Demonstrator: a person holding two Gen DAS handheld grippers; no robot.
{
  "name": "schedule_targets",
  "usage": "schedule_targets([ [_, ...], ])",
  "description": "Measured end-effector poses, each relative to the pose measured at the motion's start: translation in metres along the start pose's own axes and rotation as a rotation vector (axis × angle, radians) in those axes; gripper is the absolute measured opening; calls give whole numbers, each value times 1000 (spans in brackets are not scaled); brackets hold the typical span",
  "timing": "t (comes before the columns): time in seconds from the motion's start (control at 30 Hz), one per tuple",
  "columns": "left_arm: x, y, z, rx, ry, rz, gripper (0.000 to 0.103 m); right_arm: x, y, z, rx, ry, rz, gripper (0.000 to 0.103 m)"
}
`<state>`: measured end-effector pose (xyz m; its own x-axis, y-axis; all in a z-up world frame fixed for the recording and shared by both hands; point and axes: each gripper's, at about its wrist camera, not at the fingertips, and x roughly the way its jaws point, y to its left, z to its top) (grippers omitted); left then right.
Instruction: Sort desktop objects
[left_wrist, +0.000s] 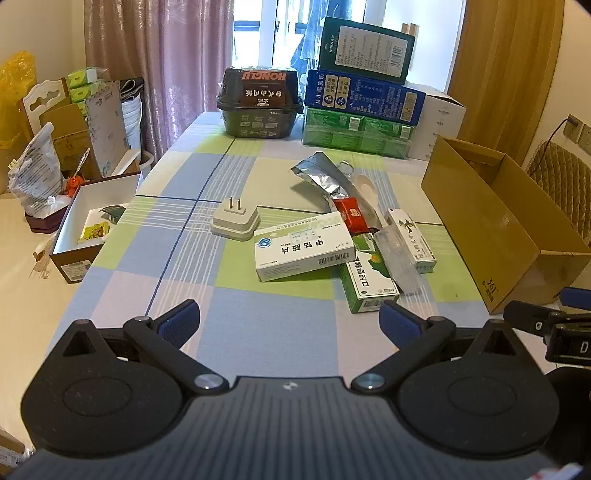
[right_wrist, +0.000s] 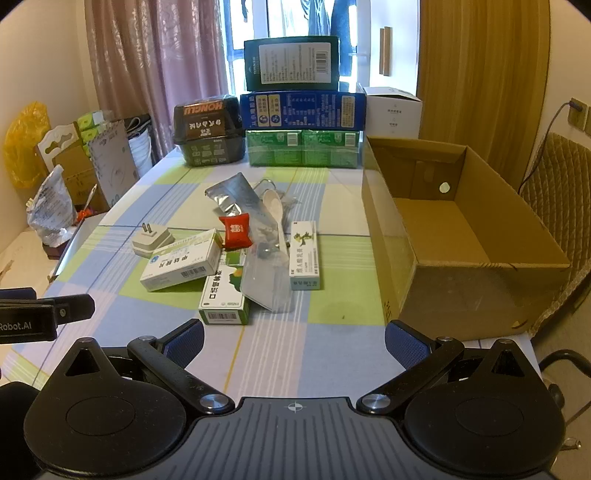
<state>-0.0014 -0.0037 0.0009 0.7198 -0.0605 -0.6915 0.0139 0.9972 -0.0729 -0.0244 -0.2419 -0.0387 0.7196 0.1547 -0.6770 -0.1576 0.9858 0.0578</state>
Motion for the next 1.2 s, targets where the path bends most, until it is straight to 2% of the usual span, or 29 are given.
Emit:
schedule_targets([
  [1.2,4,0,0,1,10,-8,102,1,0,-1,-2,1,12,101],
])
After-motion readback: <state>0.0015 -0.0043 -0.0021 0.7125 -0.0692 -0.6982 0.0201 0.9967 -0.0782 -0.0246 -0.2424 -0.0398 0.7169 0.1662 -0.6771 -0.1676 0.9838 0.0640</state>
